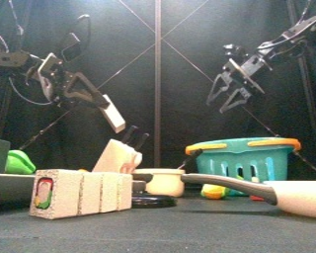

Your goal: Grab rice

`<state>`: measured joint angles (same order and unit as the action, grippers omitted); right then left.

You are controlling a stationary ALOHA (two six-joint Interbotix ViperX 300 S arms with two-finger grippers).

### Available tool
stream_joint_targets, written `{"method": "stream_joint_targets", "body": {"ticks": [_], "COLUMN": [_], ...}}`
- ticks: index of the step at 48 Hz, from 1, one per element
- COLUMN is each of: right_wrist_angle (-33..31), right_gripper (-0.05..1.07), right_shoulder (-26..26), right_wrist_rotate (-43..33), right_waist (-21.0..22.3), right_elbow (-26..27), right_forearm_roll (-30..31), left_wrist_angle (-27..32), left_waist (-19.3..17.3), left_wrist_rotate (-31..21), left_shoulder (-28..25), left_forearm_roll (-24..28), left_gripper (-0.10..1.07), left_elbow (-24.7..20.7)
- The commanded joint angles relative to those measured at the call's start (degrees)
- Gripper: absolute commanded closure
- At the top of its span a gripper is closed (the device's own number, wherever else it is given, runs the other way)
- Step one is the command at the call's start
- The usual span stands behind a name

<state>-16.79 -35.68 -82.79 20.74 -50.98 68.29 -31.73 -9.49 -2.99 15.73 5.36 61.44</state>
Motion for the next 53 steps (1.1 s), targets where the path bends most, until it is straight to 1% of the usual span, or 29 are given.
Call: {"method": "stream_joint_targets", "body": {"ticks": [1,5,12,21,27,37,45,53], "right_wrist_angle": [1.7,2.4,3.3,3.3,3.3,3.3,3.3,3.3], "right_gripper": [0.02,0.02,0.02,0.02,0.02,0.02,0.02,0.02], "right_shoulder": [-1.1,-1.0,0.4,2.9,4.1,5.6,5.9,6.2], "right_wrist_rotate": [0.1,0.1,0.1,-0.1,-0.4,-0.3,-0.3,-0.1], "right_waist": [0.0,0.1,0.4,0.7,0.7,1.1,1.5,2.0], "right_elbow": [-0.5,-1.4,-2.9,-3.3,-3.9,-3.0,-3.0,-3.5], "right_forearm_roll": [0.0,-0.2,-0.1,-0.3,-0.3,-1.0,-2.2,-3.3], "left_wrist_angle": [-2.5,-3.3,-3.7,-3.8,-3.8,-3.2,-2.6,-2.3], "left_waist": [0.9,1.5,2.4,2.9,3.2,4.0,4.1,4.7], "left_wrist_rotate": [0.3,0.3,0.4,0.5,0.4,0.4,-0.1,0.1], "left_shoulder": [-5.5,-9.8,-18.0,-25.6,-28.3,-31.8,-33.0,-34.1], "left_forearm_roll": [-0.1,-0.2,0.0,0.0,-0.1,-0.1,-0.3,-2.1], "left_gripper": [0.41,0.41,0.41,0.41,0.41,0.41,0.41,0.41], "left_elbow": [-4.5,-7.4,-14.0,-20.8,-23.5,-26.4,-27.2,-27.5]}}
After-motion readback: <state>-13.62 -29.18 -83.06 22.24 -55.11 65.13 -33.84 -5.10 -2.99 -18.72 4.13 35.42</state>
